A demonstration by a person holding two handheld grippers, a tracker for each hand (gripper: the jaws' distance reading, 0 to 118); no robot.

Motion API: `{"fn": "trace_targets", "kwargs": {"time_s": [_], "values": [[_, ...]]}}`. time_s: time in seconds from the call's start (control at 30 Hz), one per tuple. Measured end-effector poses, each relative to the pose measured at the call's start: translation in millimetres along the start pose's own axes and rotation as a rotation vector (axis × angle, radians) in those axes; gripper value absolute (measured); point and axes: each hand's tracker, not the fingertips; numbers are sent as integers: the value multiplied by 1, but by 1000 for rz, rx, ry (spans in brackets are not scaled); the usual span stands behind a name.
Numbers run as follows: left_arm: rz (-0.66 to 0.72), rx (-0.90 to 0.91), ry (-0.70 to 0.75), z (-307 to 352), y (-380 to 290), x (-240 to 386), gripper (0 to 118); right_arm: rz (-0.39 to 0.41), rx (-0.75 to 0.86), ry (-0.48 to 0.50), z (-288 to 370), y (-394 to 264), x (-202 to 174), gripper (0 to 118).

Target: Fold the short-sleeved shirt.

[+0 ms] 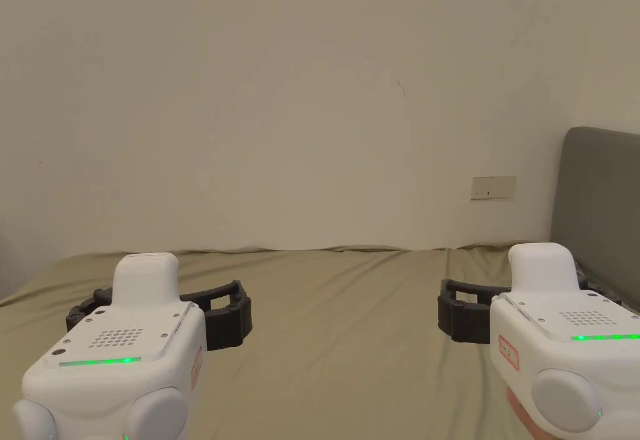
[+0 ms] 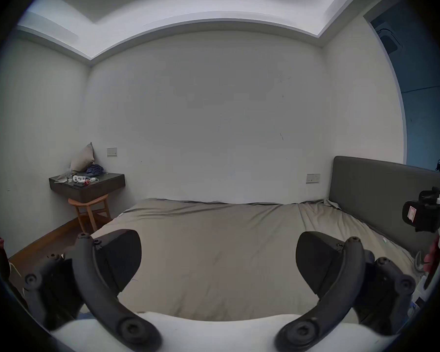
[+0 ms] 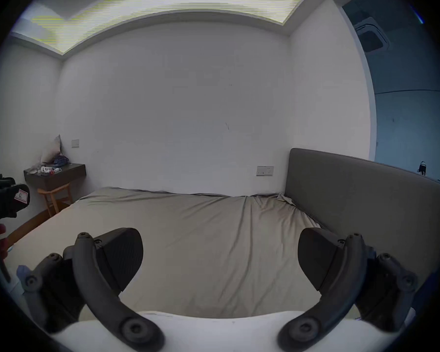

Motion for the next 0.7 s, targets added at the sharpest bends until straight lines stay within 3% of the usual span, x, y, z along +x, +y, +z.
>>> {"fn": "trace_targets", "kwargs": {"time_s": [0.27, 0.4, 0.5, 0.7], "values": [[-35, -4, 1, 3, 2, 1, 118, -20, -6, 14, 2, 3, -1, 118], [-38, -5, -5, 2, 3, 0, 118, -53, -4, 73, 5, 5, 1, 118], [-39, -6, -4, 2, 3, 0, 118, -54, -22, 9, 3, 8, -2, 118], [-35, -11, -5, 2, 4, 0, 118, -65, -16, 43, 3, 8, -1, 118]]}}
